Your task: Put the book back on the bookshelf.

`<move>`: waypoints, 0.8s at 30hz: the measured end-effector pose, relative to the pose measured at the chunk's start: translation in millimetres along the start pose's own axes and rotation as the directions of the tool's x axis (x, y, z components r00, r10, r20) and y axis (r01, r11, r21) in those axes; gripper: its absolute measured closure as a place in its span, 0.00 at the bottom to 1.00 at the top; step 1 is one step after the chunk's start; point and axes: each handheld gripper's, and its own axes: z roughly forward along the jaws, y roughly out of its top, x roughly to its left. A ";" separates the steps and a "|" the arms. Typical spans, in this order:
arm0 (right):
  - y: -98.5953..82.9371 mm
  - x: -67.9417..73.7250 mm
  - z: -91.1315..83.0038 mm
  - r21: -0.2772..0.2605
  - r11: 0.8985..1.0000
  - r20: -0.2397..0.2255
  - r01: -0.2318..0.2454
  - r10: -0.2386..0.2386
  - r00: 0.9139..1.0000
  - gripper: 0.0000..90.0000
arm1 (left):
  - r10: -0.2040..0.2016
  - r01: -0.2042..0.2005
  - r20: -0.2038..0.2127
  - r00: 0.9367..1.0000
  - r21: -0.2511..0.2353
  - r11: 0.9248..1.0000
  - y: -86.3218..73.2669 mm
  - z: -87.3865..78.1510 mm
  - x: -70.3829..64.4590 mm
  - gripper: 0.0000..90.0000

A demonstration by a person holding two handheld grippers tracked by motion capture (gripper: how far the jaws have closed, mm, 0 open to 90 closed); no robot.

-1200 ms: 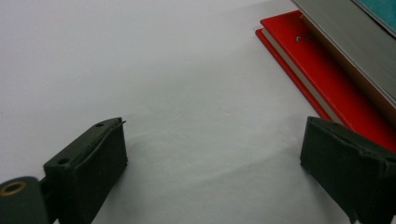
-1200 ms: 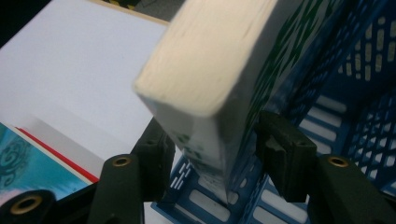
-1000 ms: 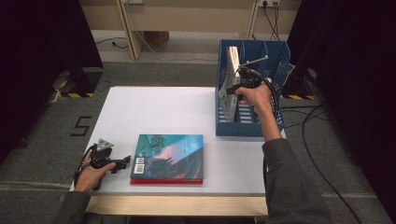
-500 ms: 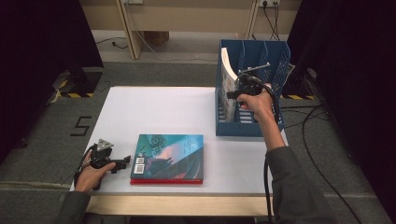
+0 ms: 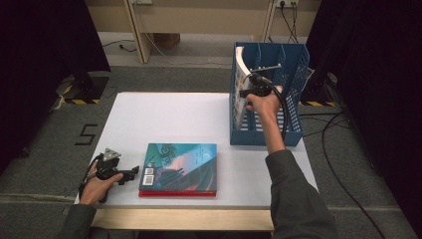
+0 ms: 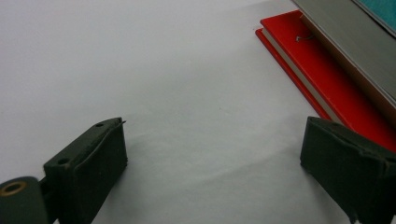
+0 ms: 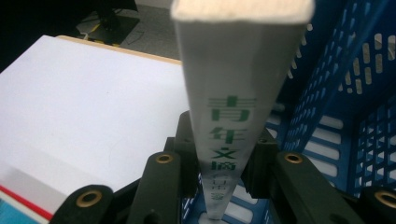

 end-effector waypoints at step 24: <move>-0.1 16.7 -11.6 0.010 0.995 -0.057 0.101 -0.101 0.993 0.56 | -0.002 0.002 0.001 1.000 -0.002 1.000 0.0 0.1 -0.1 0.07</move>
